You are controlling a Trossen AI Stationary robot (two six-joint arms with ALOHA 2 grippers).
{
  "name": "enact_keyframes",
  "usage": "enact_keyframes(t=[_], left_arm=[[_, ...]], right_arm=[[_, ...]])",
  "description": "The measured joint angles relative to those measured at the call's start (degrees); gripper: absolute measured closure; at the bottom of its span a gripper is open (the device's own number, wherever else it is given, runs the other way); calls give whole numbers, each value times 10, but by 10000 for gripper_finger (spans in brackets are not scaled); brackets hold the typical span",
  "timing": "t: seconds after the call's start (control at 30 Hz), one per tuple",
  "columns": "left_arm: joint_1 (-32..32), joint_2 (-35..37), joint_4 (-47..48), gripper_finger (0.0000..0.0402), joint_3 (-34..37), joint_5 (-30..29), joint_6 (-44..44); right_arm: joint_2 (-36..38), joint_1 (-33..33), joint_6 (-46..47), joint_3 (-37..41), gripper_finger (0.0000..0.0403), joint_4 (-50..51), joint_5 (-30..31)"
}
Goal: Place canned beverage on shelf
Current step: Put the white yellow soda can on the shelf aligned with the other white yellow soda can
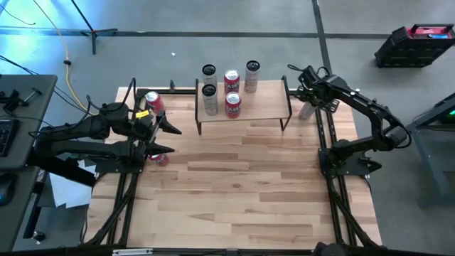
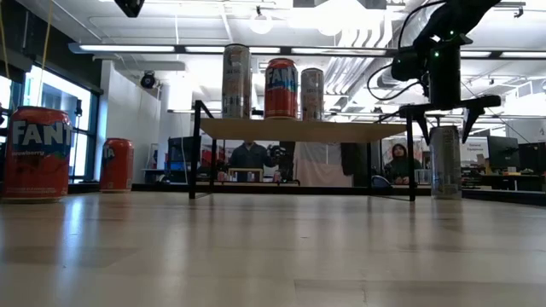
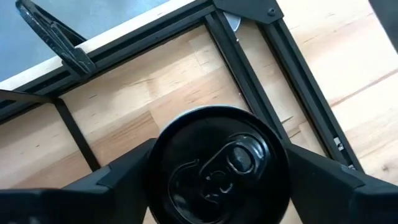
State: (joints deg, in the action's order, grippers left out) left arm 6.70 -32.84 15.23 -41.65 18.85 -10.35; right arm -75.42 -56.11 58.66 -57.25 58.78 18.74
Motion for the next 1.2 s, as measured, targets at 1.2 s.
enact_keyframes(t=[1.2], left_arm=[[0, -9, -70, 74, 0, -7, 1]], right_arm=[[24, 80, -371, -385, 156, 304, -25]])
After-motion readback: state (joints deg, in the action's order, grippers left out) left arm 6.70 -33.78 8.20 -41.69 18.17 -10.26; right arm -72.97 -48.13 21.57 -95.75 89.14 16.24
